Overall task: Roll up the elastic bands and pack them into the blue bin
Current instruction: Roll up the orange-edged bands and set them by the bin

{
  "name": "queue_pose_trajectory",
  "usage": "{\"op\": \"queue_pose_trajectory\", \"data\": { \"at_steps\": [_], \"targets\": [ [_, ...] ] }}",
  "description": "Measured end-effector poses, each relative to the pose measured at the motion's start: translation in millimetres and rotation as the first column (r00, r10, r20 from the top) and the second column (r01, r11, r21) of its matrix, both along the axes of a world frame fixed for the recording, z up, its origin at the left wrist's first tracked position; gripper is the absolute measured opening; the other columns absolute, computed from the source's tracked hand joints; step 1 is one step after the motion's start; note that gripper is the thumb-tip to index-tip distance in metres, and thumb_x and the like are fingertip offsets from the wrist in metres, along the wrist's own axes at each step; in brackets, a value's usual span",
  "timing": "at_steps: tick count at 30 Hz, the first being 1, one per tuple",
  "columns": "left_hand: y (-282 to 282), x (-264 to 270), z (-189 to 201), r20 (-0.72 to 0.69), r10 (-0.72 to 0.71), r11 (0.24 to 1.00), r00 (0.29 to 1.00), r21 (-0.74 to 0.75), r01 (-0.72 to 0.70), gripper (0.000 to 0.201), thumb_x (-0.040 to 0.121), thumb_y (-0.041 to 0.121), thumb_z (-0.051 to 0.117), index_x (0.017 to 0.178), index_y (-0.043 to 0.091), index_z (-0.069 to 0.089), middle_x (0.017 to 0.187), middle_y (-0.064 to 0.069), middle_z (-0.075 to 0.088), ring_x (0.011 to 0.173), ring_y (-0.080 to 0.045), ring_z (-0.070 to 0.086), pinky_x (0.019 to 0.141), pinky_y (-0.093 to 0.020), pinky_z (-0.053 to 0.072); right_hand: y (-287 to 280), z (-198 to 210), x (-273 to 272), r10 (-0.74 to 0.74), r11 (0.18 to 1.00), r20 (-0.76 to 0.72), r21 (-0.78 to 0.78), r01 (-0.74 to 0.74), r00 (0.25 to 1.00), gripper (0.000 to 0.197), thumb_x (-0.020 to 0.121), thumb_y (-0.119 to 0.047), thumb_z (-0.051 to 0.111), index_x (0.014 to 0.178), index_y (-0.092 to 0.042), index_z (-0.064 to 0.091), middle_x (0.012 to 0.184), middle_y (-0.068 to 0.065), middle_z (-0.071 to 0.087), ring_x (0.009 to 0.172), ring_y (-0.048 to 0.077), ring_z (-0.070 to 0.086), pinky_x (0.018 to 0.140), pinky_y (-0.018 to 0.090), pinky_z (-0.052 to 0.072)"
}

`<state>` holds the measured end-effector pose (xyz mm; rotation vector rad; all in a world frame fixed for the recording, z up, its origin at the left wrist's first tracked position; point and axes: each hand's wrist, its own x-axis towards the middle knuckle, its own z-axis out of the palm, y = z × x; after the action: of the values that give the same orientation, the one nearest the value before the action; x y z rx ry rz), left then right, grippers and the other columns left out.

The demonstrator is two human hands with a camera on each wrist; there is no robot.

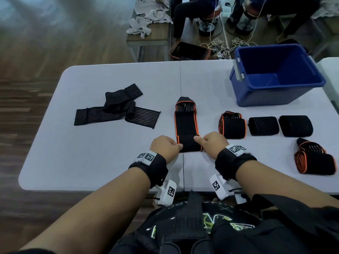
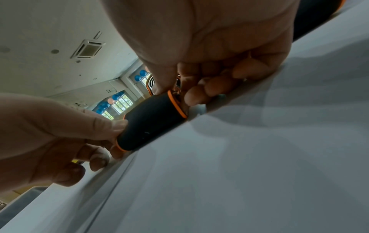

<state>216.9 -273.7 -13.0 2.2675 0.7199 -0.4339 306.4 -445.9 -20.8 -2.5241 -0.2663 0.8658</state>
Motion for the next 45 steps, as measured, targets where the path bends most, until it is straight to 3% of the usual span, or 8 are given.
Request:
{"op": "queue_pose_trajectory", "data": {
  "at_steps": [3, 8, 19, 23, 28, 34, 38, 45],
  "targets": [
    [3, 0, 1, 0.073, -0.001, 0.998, 0.997, 0.07, -0.004, 0.022, 0.085, 0.042, 0.072, 0.082, 0.021, 0.069, 0.08, 0.006, 0.071, 0.082, -0.013, 0.065, 0.069, -0.026, 0.048, 3, 1, 1, -0.004, 1.0, 0.021, -0.023, 0.005, 1.0, 0.057, 0.096, -0.055, 0.051, 0.062, -0.011, 0.061, 0.069, 0.011, 0.065, 0.069, 0.03, 0.062, 0.072, 0.036, 0.049],
    [2, -2, 4, 0.22, 0.042, 0.997, 0.975, -0.065, -0.028, 0.038, 0.077, 0.024, 0.081, 0.105, 0.029, 0.055, 0.096, 0.013, 0.067, 0.084, -0.005, 0.061, 0.073, -0.023, 0.046, 4, 3, -6, -0.125, 0.989, 0.105, 0.09, 0.116, 0.987, 0.033, 0.092, -0.044, 0.064, 0.107, -0.016, 0.055, 0.098, 0.003, 0.064, 0.09, 0.023, 0.062, 0.075, 0.032, 0.046],
    [6, -7, -1, 0.276, -0.137, 0.99, 0.952, 0.001, 0.142, 0.033, 0.09, 0.026, 0.071, 0.121, 0.027, 0.062, 0.114, 0.004, 0.069, 0.099, -0.016, 0.063, 0.093, -0.031, 0.05, -3, 8, -21, -0.032, 0.981, 0.144, 0.195, 0.003, 0.989, 0.027, 0.097, -0.022, 0.058, 0.124, -0.02, 0.055, 0.093, 0.003, 0.069, 0.094, 0.023, 0.065, 0.088, 0.035, 0.052],
    [8, -5, -5, 0.223, -0.312, 0.942, 0.924, 0.201, 0.27, 0.041, 0.099, 0.041, 0.058, 0.135, 0.021, 0.062, 0.123, -0.002, 0.06, 0.119, -0.022, 0.053, 0.102, -0.034, 0.044, -4, 10, -25, 0.085, 0.992, 0.203, 0.073, -0.101, 0.976, 0.039, 0.101, -0.034, 0.05, 0.135, -0.016, 0.055, 0.117, 0.009, 0.066, 0.114, 0.026, 0.059, 0.098, 0.035, 0.047],
    [17, -17, -13, 0.126, -0.492, 0.852, 0.862, 0.272, 0.447, 0.088, 0.075, 0.071, 0.07, 0.147, 0.028, 0.045, 0.114, 0.002, 0.047, 0.11, -0.019, 0.043, 0.097, -0.036, 0.045, -15, 11, -24, 0.307, 0.952, 0.149, -0.045, -0.304, 0.94, 0.083, 0.079, -0.054, 0.071, 0.148, -0.02, 0.041, 0.126, 0.004, 0.052, 0.12, 0.023, 0.05, 0.099, 0.036, 0.046],
    [22, -12, -29, 0.149, -0.397, 0.906, 0.906, 0.219, 0.361, 0.065, 0.087, 0.051, 0.07, 0.145, 0.04, 0.046, 0.1, 0.008, 0.042, 0.109, -0.019, 0.045, 0.097, -0.035, 0.044, -16, -1, -21, 0.248, 0.967, 0.173, 0.018, -0.255, 0.953, 0.05, 0.089, -0.026, 0.069, 0.137, -0.021, 0.055, 0.107, 0.003, 0.056, 0.102, 0.025, 0.058, 0.088, 0.033, 0.047],
    [24, 0, -34, 0.193, -0.263, 0.964, 0.945, 0.097, 0.248, 0.038, 0.086, 0.05, 0.069, 0.122, 0.04, 0.066, 0.084, 0.01, 0.054, 0.097, -0.024, 0.059, 0.087, -0.04, 0.051, -16, -3, -13, 0.051, 0.979, 0.095, 0.194, -0.069, 0.994, 0.008, 0.093, -0.025, 0.065, 0.1, -0.023, 0.068, 0.089, 0.002, 0.068, 0.086, 0.022, 0.063, 0.075, 0.032, 0.048],
    [15, 22, -26, 0.112, -0.105, 0.993, 0.988, -0.042, 0.111, 0.038, 0.099, 0.056, 0.046, 0.094, 0.024, 0.066, 0.083, 0.005, 0.066, 0.087, -0.021, 0.064, 0.086, -0.04, 0.052, -1, -2, 5, -0.068, 0.981, 0.056, 0.188, 0.056, 0.996, 0.045, 0.104, -0.036, 0.042, 0.073, -0.009, 0.061, 0.076, 0.009, 0.07, 0.071, 0.026, 0.061, 0.075, 0.036, 0.046]
  ]
}}
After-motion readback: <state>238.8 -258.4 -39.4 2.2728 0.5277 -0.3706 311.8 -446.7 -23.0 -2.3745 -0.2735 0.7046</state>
